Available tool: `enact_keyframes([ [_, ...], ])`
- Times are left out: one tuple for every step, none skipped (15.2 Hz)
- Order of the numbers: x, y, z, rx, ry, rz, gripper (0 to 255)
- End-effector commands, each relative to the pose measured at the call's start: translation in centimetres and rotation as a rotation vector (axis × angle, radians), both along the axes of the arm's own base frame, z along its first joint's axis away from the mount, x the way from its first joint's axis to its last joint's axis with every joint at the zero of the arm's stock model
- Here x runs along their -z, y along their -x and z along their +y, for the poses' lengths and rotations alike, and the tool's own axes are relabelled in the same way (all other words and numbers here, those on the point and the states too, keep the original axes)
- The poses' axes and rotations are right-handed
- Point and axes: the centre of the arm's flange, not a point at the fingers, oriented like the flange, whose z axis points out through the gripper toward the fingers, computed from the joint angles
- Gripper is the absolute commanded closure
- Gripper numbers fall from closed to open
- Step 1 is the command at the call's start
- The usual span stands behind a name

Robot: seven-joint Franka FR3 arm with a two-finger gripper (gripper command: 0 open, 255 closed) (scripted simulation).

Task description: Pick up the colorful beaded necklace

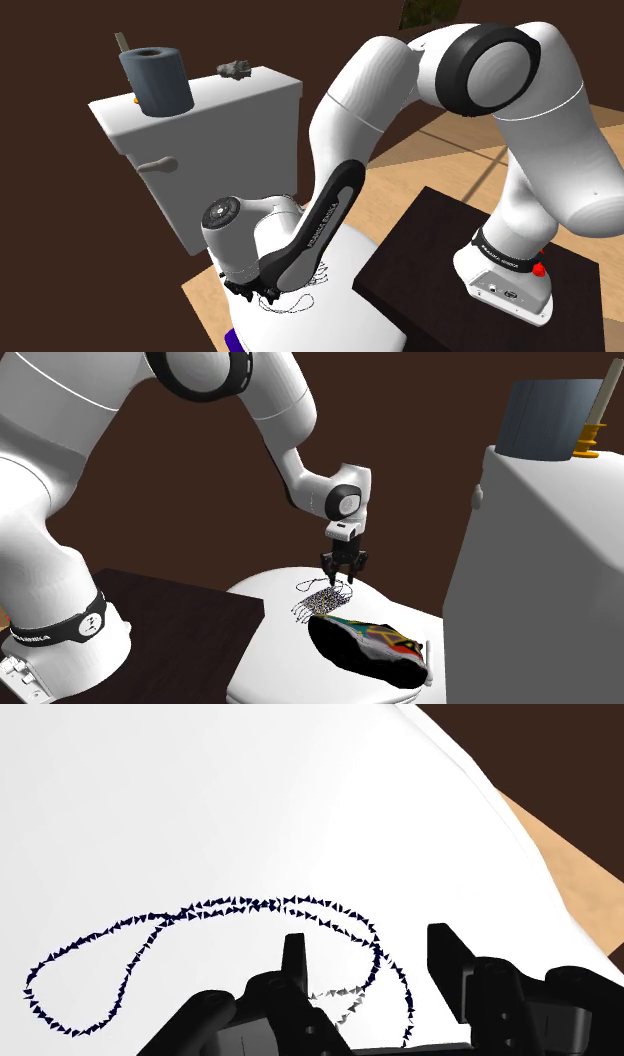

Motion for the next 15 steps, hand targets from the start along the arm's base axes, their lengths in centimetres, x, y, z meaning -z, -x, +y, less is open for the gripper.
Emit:
enact_keyframes([
  [0.4,-0.1,-0.2,0.002,0.0,0.001,255],
  [0.4,-0.1,-0.2,0.002,0.0,0.001,255],
  [0.4,-0.1,-0.1,0.002,0.0,0.001,255],
  [-0.2,-0.1,-0.1,0.002,0.0,0.001,255],
  [-0.7,-0.1,-0.1,0.002,0.0,0.001,255],
  [-1.2,-0.1,-0.1,0.002,0.0,0.001,255],
  [-1.8,-0.1,-0.1,0.002,0.0,0.001,255],
  [-2.3,-0.1,-0.1,0.002,0.0,0.001,255],
  [-2.8,-0.1,-0.1,0.002,0.0,0.001,255],
  [-3.3,-0.1,-0.1,0.002,0.0,0.001,255],
  [-3.9,-0.1,-0.1,0.002,0.0,0.001,255],
  [-4.4,-0.1,-0.1,0.002,0.0,0.001,255],
  [-4.9,-0.1,-0.1,0.002,0.0,0.001,255],
  [-5.5,-0.1,-0.1,0.002,0.0,0.001,255],
  [-6.0,-0.1,-0.1,0.002,0.0,0.001,255],
])
